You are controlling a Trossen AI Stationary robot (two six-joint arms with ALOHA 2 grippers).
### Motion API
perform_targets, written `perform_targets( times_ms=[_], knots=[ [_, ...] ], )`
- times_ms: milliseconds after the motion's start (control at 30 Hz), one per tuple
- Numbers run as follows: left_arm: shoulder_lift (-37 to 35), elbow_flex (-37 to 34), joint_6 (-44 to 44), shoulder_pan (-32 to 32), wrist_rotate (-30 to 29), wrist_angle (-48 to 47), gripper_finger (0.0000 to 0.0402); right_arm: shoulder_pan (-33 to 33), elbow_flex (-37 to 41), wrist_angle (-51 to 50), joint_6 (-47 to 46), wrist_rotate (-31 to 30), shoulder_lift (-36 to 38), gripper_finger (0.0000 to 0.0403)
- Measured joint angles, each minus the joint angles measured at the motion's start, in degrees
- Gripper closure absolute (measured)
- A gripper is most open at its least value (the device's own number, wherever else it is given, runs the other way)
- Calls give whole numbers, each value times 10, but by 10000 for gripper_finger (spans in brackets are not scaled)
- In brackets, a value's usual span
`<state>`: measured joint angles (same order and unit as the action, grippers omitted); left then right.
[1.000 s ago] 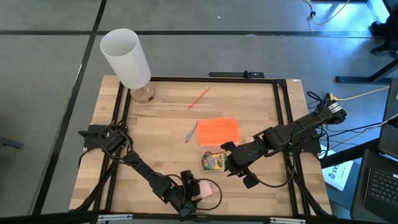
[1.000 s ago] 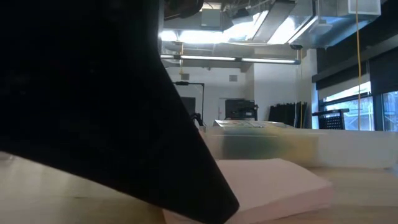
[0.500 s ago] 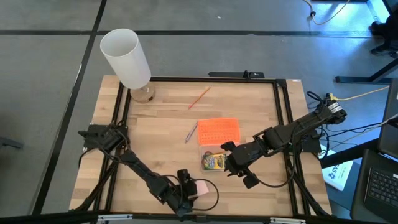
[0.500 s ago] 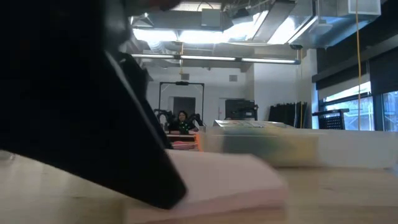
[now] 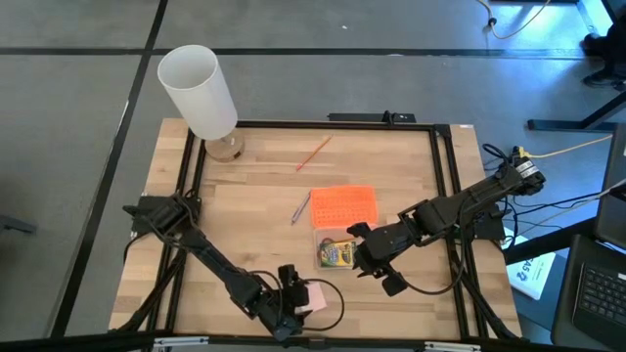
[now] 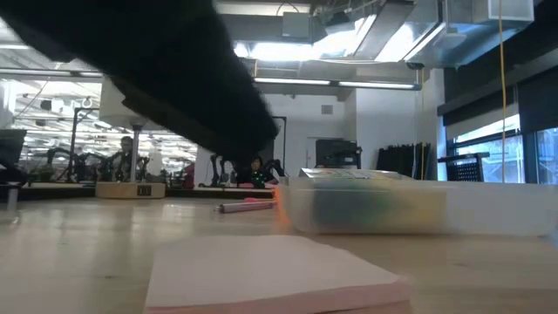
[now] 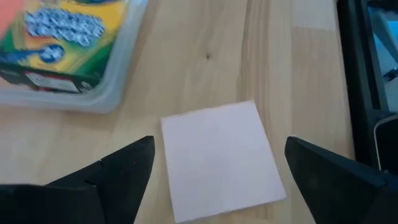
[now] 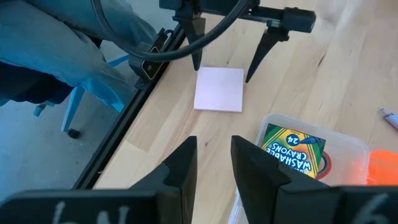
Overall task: Pack school essentials
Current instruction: Put the pink sticky notes into the orange supply box
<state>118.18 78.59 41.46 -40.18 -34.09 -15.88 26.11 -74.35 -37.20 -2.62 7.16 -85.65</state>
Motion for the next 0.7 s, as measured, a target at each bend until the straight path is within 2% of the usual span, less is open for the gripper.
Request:
perform_targets(
  times_ms=[200, 700],
  knots=[
    [3, 0, 4, 1, 6, -2, 7, 0, 0, 1, 0, 0, 0, 302],
    [45, -9, 36, 5, 4, 26, 2, 0, 0, 1, 0, 0, 0, 302]
  ],
)
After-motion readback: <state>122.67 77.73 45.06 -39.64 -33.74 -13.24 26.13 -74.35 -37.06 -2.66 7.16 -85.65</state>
